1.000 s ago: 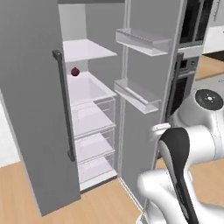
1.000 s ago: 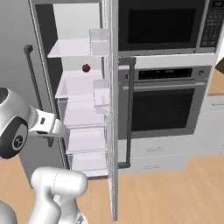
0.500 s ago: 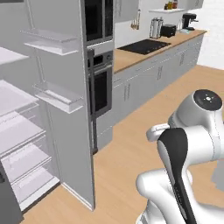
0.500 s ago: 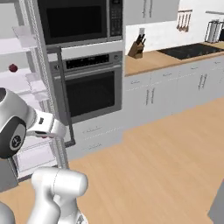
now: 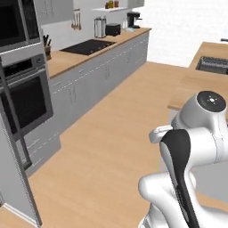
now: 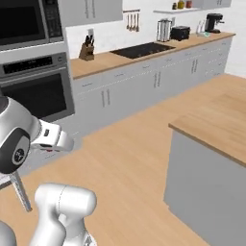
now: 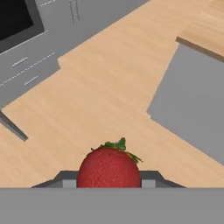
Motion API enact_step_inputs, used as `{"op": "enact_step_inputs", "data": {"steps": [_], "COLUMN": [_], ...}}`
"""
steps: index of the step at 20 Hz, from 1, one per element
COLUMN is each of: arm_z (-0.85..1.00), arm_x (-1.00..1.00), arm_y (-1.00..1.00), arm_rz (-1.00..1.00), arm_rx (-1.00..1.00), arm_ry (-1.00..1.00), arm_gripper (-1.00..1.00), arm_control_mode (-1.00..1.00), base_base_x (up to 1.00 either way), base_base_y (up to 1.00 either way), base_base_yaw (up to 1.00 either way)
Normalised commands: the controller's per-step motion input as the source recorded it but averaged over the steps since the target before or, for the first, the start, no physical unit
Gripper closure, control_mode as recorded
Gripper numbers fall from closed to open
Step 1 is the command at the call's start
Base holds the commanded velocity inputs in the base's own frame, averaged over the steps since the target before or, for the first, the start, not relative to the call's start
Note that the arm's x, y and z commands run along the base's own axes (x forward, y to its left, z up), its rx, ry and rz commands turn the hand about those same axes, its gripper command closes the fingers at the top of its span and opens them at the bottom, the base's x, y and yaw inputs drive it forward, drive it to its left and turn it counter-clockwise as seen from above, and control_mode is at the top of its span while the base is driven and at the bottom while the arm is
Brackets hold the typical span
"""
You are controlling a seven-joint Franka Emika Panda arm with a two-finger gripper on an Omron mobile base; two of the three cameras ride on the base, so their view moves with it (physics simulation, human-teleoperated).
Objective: Take the strawberry from the fridge and place it on top of the pancake, located on the dining counter.
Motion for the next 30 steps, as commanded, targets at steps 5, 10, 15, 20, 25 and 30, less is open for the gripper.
{"op": "enact_step_inputs", "data": {"steps": [5, 10, 15, 20, 25, 30], "arm_z": [0.0, 0.0, 0.0, 0.0, 0.0, 0.0], "arm_x": [0.0, 0.0, 0.0, 0.0, 0.0, 0.0], "arm_y": [0.0, 0.0, 0.0, 0.0, 0.0, 0.0], "arm_rz": [0.0, 0.0, 0.0, 0.0, 0.0, 0.0], "arm_rx": [0.0, 0.0, 0.0, 0.0, 0.0, 0.0], "arm_ry": [0.0, 0.0, 0.0, 0.0, 0.0, 0.0], "arm_gripper": [1.0, 1.0, 1.0, 1.0, 1.0, 1.0], "arm_control_mode": [1.0, 1.0, 1.0, 1.0, 1.0, 1.0], "base_base_x": [-0.38, -0.06, 0.0, 0.0, 0.05, 0.5], "base_base_y": [-1.0, -1.0, -1.0, -1.0, -1.0, -1.0], "base_base_yaw": [-0.42, -0.6, -0.6, -0.49, -0.45, -0.2]}}
